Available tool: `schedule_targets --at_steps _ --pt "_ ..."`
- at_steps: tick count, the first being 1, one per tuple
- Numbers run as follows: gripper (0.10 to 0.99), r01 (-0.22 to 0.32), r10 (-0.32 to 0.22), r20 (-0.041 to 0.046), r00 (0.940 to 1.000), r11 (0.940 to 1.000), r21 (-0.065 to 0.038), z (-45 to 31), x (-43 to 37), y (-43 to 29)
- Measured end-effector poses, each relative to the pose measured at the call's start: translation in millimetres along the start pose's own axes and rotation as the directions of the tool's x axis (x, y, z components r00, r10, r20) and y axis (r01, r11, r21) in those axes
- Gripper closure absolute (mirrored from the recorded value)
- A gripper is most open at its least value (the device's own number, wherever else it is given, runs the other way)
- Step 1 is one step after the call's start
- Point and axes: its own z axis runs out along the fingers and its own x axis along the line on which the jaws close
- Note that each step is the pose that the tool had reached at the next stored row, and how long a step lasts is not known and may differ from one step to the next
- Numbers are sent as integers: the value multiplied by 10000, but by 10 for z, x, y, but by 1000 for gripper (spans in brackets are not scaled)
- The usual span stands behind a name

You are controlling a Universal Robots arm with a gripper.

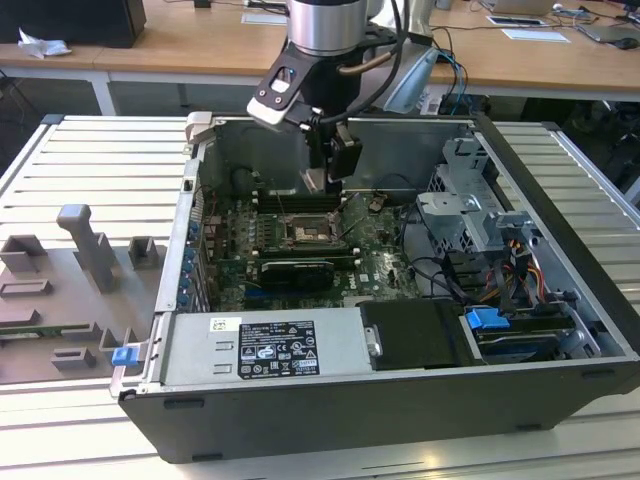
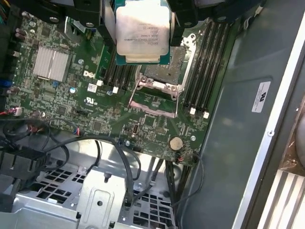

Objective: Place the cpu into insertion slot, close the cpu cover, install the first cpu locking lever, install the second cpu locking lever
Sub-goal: 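Place the cpu into insertion slot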

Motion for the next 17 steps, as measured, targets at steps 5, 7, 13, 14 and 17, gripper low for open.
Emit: schedule_targets --at_steps 5,7,13,14,17 --pt "545 -44 44 5 10000 10000 0 54 0 -10" --pt "545 -196 196 18 9998 9998 -4 64 0 -11" --pt "545 -880 881 81 9961 9961 -18 110 0 -15" --pt "545 -881 881 81 9961 9961 -18 115 0 -16" --pt "545 -881 881 83 9961 9961 -13 123 -1 -17"
